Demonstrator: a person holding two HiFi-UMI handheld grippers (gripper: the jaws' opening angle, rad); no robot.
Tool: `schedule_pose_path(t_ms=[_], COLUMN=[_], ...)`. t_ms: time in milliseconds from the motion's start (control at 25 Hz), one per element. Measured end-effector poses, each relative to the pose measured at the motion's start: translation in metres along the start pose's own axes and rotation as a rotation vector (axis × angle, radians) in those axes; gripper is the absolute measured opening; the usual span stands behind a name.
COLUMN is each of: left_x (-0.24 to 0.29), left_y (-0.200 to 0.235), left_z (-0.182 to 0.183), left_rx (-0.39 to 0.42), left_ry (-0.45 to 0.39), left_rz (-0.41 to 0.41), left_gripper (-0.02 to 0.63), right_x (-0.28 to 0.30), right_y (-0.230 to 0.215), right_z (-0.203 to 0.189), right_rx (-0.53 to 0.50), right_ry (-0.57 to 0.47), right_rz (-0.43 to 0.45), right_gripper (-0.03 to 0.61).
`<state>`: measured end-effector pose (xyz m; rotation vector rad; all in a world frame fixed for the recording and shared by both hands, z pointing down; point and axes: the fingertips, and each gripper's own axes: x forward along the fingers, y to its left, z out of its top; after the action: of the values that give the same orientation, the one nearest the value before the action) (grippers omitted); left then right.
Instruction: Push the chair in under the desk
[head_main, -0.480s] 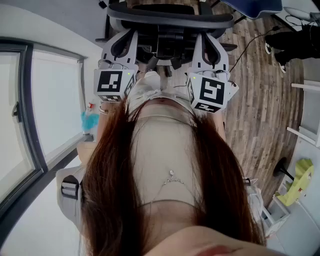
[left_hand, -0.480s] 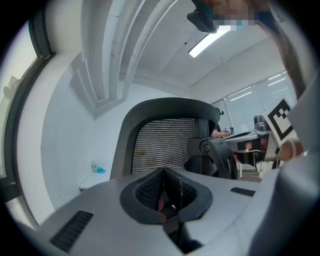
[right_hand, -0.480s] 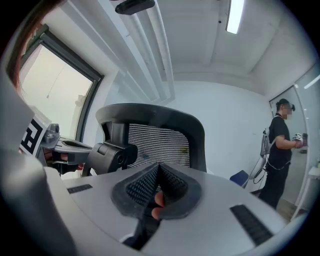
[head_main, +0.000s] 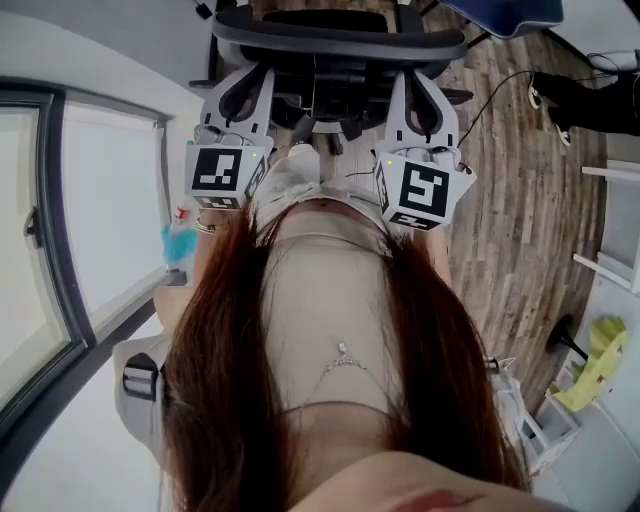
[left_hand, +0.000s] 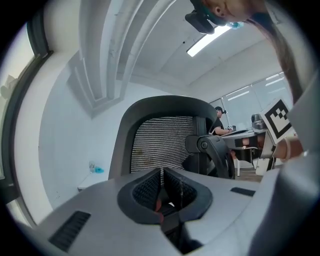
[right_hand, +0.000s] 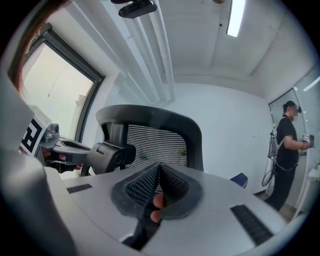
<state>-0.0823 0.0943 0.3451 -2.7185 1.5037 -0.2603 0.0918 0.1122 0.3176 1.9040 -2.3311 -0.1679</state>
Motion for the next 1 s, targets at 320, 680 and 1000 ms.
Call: schedule_pose_path(t_ms=[320, 680, 1000], left_x=[-0.001, -0.003, -0.006], left_y=[-0.004, -0.009, -0.015], left_z=[-0.006, -0.010, -0.019], left_rx=[0.046, 0.090, 0.135], left_ry=[0.019, 0.027, 0.062], left_rz=[-0.032, -0.083, -0.130], left_gripper=[0.008, 0.051, 0.122], right_x=[-0.004, -0.006, -0.008], right_y=[0.003, 0.009, 0.013], right_z=[-0.006, -0.020, -0.036], right_rx=[-0.026, -0.083, -0.137], right_ry=[0.025, 0.068, 0.119], right_rz=[0.078, 0.161, 0.195], right_gripper=[0.026, 0.045, 0.109])
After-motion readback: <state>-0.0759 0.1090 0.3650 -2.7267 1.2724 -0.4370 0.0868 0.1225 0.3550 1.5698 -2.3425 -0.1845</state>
